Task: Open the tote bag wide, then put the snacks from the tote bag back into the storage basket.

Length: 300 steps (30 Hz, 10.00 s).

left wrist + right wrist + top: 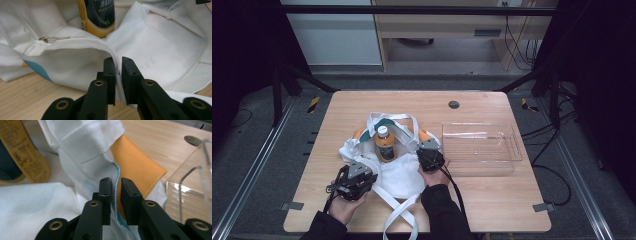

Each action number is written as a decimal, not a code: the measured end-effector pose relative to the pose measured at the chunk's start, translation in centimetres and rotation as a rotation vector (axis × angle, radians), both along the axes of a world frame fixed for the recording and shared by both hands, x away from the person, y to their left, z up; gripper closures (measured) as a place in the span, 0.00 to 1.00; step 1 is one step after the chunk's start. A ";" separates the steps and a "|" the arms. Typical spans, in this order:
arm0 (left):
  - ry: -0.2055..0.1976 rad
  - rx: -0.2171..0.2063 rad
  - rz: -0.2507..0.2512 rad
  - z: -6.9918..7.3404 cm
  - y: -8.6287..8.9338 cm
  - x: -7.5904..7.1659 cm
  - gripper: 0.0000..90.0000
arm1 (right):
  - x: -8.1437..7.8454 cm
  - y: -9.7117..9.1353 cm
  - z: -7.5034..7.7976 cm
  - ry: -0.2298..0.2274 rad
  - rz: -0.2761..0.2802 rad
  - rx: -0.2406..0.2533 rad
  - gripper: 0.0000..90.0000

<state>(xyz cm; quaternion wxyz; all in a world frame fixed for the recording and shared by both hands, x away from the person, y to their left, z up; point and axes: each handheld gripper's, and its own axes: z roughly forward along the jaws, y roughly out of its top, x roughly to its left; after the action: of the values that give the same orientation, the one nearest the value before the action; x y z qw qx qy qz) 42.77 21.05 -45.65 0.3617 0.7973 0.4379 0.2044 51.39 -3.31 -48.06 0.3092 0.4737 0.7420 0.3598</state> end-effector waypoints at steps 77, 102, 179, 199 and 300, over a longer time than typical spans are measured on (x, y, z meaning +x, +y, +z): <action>-0.245 -0.189 0.009 7.1 2.6 2.5 0.39 | -12.7 -16.4 3.2 -0.084 0.132 0.204 0.13; -0.259 -0.193 0.016 7.1 -0.6 5.3 0.43 | -13.0 -16.8 2.5 -0.069 0.130 0.187 0.14; -0.317 -0.146 0.073 12.1 -2.2 5.3 0.65 | -12.9 -16.7 2.4 -0.065 0.140 0.182 0.15; -0.350 -0.161 0.020 15.6 -4.4 3.4 0.65 | -12.9 -16.7 2.4 -0.068 0.141 0.181 0.15; -0.321 -0.213 -0.207 15.1 -21.4 6.8 0.65 | -12.8 -16.7 2.2 -0.055 0.147 0.199 0.15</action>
<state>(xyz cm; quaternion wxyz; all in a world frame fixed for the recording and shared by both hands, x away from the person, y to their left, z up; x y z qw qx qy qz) 49.59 -0.39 -30.55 0.5279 0.7527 0.3095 0.2430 38.61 -20.02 -45.85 0.2539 0.4363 0.7266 0.4661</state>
